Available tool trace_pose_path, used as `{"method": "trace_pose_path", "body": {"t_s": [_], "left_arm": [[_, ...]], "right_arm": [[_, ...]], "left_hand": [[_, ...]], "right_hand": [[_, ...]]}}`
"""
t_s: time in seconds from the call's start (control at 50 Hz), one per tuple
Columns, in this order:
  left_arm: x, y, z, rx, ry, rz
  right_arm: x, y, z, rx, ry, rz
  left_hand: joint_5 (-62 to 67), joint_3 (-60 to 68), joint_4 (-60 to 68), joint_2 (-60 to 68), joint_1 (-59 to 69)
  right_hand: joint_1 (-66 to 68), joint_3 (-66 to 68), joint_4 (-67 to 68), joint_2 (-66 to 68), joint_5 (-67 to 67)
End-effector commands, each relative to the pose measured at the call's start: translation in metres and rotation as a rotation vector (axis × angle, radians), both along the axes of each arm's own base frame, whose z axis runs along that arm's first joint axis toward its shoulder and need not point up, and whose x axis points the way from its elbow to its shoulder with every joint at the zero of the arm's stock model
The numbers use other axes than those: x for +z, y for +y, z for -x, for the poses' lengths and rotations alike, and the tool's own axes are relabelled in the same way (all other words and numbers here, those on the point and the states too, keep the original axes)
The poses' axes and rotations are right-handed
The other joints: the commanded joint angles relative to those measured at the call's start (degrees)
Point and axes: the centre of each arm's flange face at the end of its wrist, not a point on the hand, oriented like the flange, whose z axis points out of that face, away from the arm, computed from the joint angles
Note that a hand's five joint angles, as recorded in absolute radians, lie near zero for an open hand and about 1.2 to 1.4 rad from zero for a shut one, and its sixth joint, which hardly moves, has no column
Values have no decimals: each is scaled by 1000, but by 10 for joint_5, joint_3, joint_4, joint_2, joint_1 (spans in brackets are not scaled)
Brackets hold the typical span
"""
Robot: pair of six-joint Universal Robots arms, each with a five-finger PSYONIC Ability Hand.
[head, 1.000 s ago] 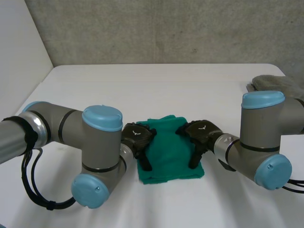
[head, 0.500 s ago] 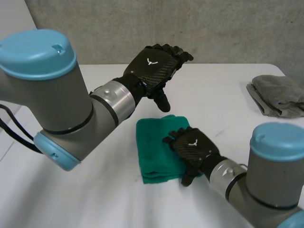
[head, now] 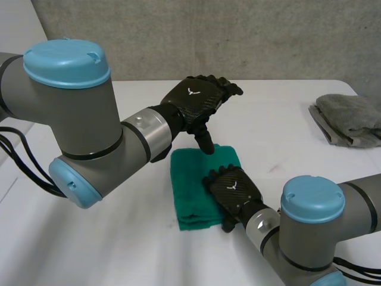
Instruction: Fold the laundry.
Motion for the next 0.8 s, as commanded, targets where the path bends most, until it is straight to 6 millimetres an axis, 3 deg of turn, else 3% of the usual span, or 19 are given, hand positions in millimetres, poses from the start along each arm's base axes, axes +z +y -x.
{"method": "trace_pose_path", "body": {"t_s": [0.02, 0.3, 0.38, 0.8], "left_arm": [[-2, 1, -1, 0, -3, -4], [-5, 3, -2, -1, -9, -15], [-7, 4, -2, -3, -13, -17], [-10, 6, -3, -4, -20, -30]], "right_arm": [[1, -6, -4, 2, -11, 15], [-8, -16, -11, -1, -5, 17], [-5, -20, -13, -1, -14, 31], [6, -33, -22, -3, -42, 73]], "left_hand": [[-6, -2, 0, 0, 10], [-8, -3, -2, -1, 8], [-8, -3, -2, -1, 8], [-8, -3, -2, -1, 8]], "right_hand": [[127, 103, 108, 105, 98], [216, 192, 197, 194, 188], [283, 259, 265, 261, 255], [348, 325, 330, 327, 320]]}}
